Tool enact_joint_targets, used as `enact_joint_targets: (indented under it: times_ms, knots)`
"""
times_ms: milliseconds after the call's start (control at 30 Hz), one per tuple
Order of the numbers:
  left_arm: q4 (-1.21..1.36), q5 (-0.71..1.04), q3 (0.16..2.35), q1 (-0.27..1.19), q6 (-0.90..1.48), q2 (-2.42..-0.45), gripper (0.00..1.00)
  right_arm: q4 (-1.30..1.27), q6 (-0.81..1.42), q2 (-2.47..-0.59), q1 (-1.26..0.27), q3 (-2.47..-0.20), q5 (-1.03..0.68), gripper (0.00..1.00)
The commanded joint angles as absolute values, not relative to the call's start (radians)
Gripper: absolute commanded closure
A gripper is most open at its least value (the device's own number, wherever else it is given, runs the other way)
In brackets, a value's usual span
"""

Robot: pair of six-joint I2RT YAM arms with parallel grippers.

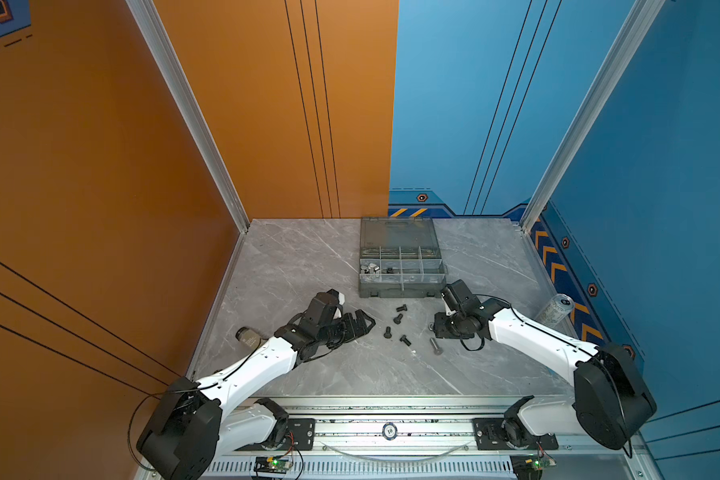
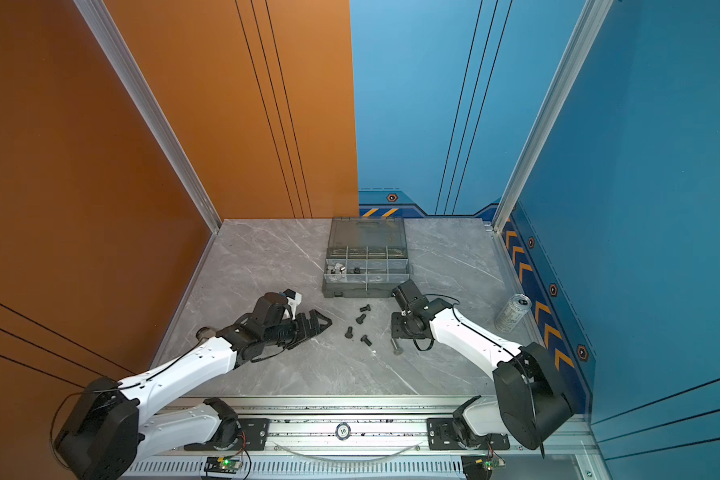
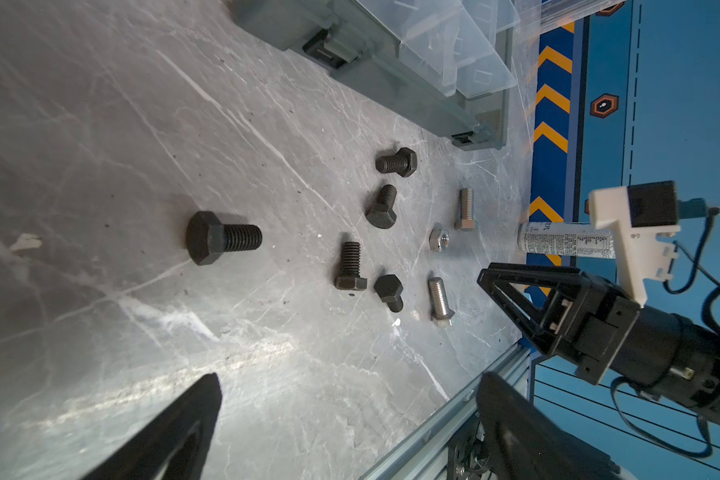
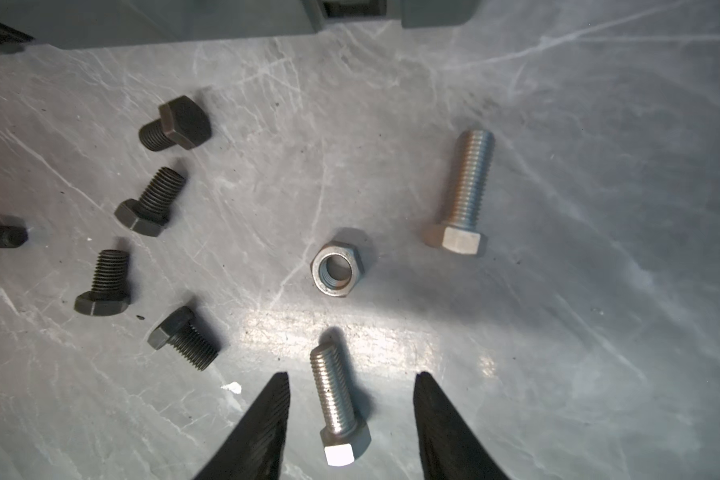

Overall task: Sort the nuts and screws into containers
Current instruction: 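Move the open right gripper back over the pile, then lower and close the right gripper on another silver hex nut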

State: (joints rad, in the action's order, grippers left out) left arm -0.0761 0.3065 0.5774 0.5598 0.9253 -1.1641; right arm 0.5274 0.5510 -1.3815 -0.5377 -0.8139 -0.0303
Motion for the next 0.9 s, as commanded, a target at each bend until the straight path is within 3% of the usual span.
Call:
enact_joint_targets:
  times_ms: [0, 867]
  knots:
    - [-0.102, 0.29, 0.598, 0.568, 0.924, -1.164, 0.02, 0.477, 0.623, -1.392, -0.549, -0.804, 0.018, 0.49]
    - [-0.1, 0.296, 0.594, 0.56, 0.912, -1.172, 0.02, 0.411, 0.723, -1.612, -0.586, -0.891, 0.061, 0.49]
